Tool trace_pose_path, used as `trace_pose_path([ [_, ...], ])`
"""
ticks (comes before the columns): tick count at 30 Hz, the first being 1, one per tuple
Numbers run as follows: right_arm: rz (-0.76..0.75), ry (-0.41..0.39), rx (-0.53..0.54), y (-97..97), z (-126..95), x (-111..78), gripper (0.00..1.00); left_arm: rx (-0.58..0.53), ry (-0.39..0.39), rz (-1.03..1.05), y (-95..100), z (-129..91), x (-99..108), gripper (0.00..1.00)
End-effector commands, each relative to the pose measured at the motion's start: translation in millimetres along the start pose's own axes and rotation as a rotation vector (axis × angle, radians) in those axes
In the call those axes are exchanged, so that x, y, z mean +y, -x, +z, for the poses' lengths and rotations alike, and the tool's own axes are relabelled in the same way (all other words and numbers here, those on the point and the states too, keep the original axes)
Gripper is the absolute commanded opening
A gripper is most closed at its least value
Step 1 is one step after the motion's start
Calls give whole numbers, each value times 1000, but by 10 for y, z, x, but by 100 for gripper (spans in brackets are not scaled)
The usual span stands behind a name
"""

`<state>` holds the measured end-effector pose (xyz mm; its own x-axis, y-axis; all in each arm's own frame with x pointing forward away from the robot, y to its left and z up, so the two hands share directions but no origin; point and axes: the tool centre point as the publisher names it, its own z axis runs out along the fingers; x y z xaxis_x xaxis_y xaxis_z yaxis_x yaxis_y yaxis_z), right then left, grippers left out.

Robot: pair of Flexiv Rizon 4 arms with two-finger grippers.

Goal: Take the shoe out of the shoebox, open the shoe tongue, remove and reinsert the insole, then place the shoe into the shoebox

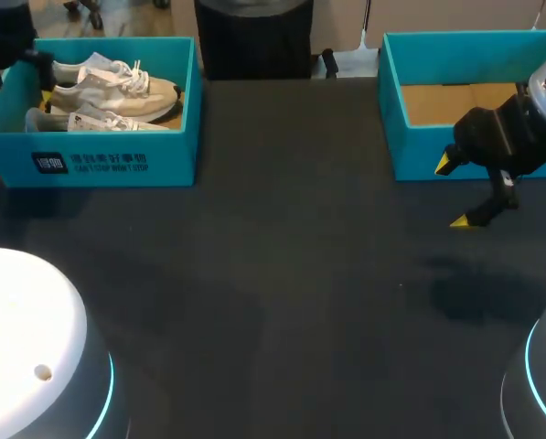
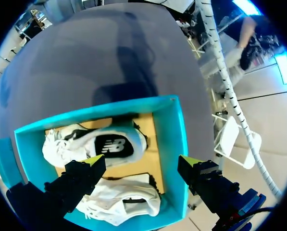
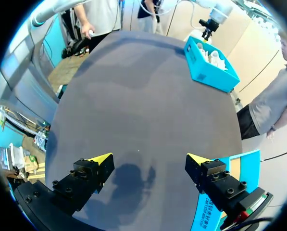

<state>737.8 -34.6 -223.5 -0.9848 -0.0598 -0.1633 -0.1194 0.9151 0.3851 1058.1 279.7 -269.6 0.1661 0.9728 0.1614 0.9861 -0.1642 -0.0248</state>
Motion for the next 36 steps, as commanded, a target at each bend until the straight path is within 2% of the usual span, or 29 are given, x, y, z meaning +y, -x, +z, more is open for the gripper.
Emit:
trace_pose_path([
  [1,1,-4,-1,-1,9,5,100,2,26,-10,-45,-8,-102,100],
  [13,1,-4,-1,-1,9,5,100,-57,45,45,49,339,14,100],
  [21,1,-4,-1,-1,9,5,100,-63,8,42,128,596,91,100],
  [22,1,-4,-1,-1,9,5,100,-72,1,46,129,634,102,97],
  [26,1,-4,-1,-1,9,5,100,-83,-2,61,119,720,126,100],
  [36,1,-4,-1,-1,9,5,100,-98,-15,63,95,922,151,99],
])
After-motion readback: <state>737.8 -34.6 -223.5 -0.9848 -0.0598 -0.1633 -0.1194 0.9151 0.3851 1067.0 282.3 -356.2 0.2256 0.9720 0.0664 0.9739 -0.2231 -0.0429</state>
